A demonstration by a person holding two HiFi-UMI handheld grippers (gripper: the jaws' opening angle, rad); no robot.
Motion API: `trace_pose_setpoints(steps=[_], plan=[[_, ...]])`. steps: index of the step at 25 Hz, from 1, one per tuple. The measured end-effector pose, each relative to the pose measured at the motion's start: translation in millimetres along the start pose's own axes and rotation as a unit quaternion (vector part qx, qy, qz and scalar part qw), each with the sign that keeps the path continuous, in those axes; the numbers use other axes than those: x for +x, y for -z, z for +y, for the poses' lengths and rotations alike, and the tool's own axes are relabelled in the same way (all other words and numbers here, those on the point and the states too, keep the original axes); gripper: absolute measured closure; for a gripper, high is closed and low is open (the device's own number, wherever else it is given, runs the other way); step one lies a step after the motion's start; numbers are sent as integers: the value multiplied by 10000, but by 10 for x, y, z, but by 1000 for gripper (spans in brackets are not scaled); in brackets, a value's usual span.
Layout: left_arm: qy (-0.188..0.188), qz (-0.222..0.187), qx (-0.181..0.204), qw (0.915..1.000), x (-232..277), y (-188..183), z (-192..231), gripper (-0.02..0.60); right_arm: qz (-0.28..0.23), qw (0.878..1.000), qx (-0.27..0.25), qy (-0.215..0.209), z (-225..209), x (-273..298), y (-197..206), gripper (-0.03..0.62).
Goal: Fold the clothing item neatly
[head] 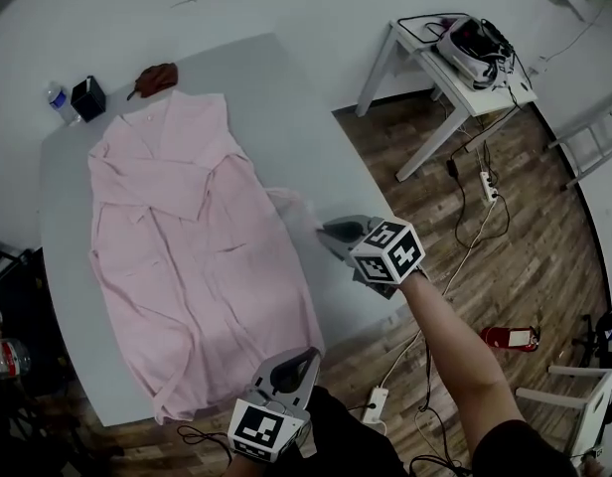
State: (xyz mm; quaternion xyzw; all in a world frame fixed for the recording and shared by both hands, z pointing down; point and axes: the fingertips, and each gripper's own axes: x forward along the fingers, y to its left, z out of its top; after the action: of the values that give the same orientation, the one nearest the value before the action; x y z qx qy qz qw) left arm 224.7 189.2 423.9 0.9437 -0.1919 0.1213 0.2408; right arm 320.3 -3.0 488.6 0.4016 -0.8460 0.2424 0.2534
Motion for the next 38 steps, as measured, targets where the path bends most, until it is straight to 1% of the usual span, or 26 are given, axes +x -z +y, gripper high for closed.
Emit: trace_pose_setpoints(steps=[3, 7, 10, 13, 15, 16, 17, 18, 19, 21, 22, 23, 25, 26, 28, 30, 31, 33, 34, 35, 36, 38], plan=[[-223, -34, 30, 9997, -190, 21, 71, 568, -132, 9991, -144, -382, 526, 245, -240, 569], [-620, -134, 41, 9980, -446, 48, 261, 568, -8, 9980, -235, -583, 1000, 702, -297, 569], [-832, -178, -3, 9964, -618, 75, 388, 568, 111, 9981, -202, -573, 1224, 1027, -250, 569], [-998, -117, -57, 9949, -760, 153, 494, 568, 287, 9984, -142, -462, 1340, 1315, -134, 568], [-1080, -84, -116, 9941, -848, 216, 539, 568, 496, 9981, -135, -340, 1382, 1484, -7, 566], [-1101, -76, -152, 9938, -889, 252, 556, 566, 631, 9975, -156, -276, 1405, 1552, 64, 554], [-1115, -68, -182, 9936, -930, 294, 575, 566, 779, 9965, -201, -214, 1437, 1600, 133, 474], [-1130, -56, -202, 9934, -974, 345, 594, 565, 924, 9952, -275, -147, 1479, 1623, 192, 429], [-1144, -36, -215, 9932, -1023, 408, 610, 554, 1049, 9938, -364, -73, 1533, 1616, 240, 408], [-1154, 24, -221, 9931, -1138, 562, 626, 537, 1195, 9915, -519, 54, 1670, 1515, 307, 397], [-1146, 54, -203, 9932, -1199, 641, 631, 535, 1177, 9913, -581, 82, 1734, 1424, 321, 393], [-1133, 74, -174, 9934, -1257, 716, 641, 535, 1075, 9922, -628, 74, 1781, 1307, 315, 393], [-1133, 86, -122, 9934, -1383, 877, 678, 535, 673, 9958, -607, -96, 1869, 1004, 269, 393], [-1155, 101, -120, 9932, -1464, 988, 697, 535, 447, 9972, -525, -277, 1946, 831, 259, 393], [-1239, 177, -219, 9919, -1670, 1280, 729, 535, 106, 9960, -257, -847, 2197, 490, 345, 393], [-1399, 297, -413, 9889, -1896, 1599, 794, 529, -50, 9888, 7, -1494, 2488, 175, 525, 393], [-1501, 373, -519, 9866, -2006, 1754, 838, 511, -45, 9843, 99, -1760, 2614, 30, 633, 393], [-1732, 538, -772, 9804, -2222, 2068, 927, 470, 175, 9765, 223, -2138, 2790, -207, 938, 393], [-1856, 616, -940, 9762, -2328, 2228, 967, 451, 387, 9737, 275, -2227, 2825, -293, 1150, 393], [-1981, 688, -1126, 9713, -2432, 2391, 1006, 436, 652, 9722, 327, -2226, 2816, -357, 1399, 393], [-2109, 754, -1303, 9658, -2533, 2555, 1051, 422, 938, 9718, 388, -2130, 2762, -400, 1672, 393], [-2341, 879, -1547, 9558, -2711, 2860, 1191, 381, 1406, 9728, 608, -1737, 2546, -420, 2209, 393]])
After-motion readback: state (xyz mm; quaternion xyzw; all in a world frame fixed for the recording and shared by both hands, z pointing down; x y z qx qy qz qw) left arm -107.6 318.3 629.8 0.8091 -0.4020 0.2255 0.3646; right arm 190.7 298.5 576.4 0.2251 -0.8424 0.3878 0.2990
